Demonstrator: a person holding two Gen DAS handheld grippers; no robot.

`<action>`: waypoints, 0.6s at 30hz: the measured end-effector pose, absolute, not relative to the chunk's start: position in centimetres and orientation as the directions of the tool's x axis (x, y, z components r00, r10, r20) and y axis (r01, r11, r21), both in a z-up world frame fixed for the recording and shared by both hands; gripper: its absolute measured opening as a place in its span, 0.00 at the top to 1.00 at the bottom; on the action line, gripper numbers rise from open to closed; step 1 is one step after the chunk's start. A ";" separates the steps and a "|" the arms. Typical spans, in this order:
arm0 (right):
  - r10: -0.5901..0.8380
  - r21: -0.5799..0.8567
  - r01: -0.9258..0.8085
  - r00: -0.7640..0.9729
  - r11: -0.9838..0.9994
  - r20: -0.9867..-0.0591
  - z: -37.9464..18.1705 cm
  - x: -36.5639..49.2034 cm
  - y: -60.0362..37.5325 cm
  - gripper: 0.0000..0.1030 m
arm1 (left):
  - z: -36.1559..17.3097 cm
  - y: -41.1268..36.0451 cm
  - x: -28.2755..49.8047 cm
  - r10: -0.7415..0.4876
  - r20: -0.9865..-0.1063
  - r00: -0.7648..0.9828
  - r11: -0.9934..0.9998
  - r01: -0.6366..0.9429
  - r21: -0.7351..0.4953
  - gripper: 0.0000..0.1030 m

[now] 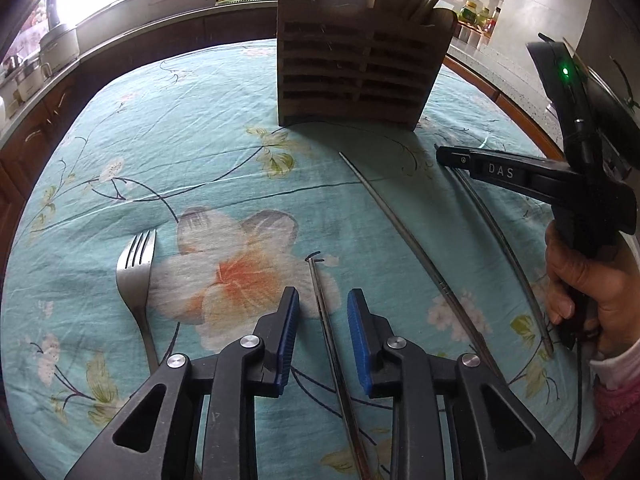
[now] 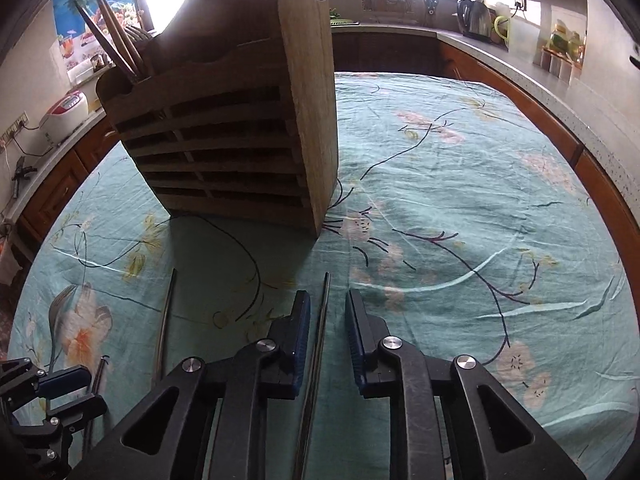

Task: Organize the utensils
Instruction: 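Close the left tool on a metal chopstick while the right tool grasps another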

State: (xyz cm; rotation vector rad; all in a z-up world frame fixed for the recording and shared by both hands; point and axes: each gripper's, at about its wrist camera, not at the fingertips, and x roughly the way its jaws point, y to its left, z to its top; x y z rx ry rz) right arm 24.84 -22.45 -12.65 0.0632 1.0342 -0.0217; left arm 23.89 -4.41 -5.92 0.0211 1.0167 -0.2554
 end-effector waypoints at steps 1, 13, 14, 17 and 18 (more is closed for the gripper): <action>-0.008 0.014 0.038 0.515 0.999 -0.857 -12.7 24.8 -22.0 0.86 | -6.0 -4.6 23.8 -0.191 -0.842 0.504 0.971 0.224 -0.086 0.81; 0.084 0.120 0.033 0.535 0.992 -0.840 -11.1 22.8 -21.4 0.96 | -5.5 -2.8 23.7 -0.273 -0.828 0.490 0.959 0.207 -0.194 0.98; 0.094 0.132 0.031 0.546 0.991 -0.832 -10.6 22.3 -21.4 0.96 | -5.4 -2.4 23.6 -0.285 -0.823 0.491 0.956 0.204 -0.209 0.98; 0.129 0.181 0.032 0.581 0.983 -0.804 -8.7 20.8 -21.6 0.96 | -4.4 -1.3 23.3 -0.307 -0.803 0.511 0.951 0.193 -0.240 0.98; 0.143 0.200 0.029 0.594 0.979 -0.792 -8.0 20.4 -21.8 0.96 | -4.0 -0.9 23.1 -0.315 -0.794 0.520 0.949 0.192 -0.250 0.98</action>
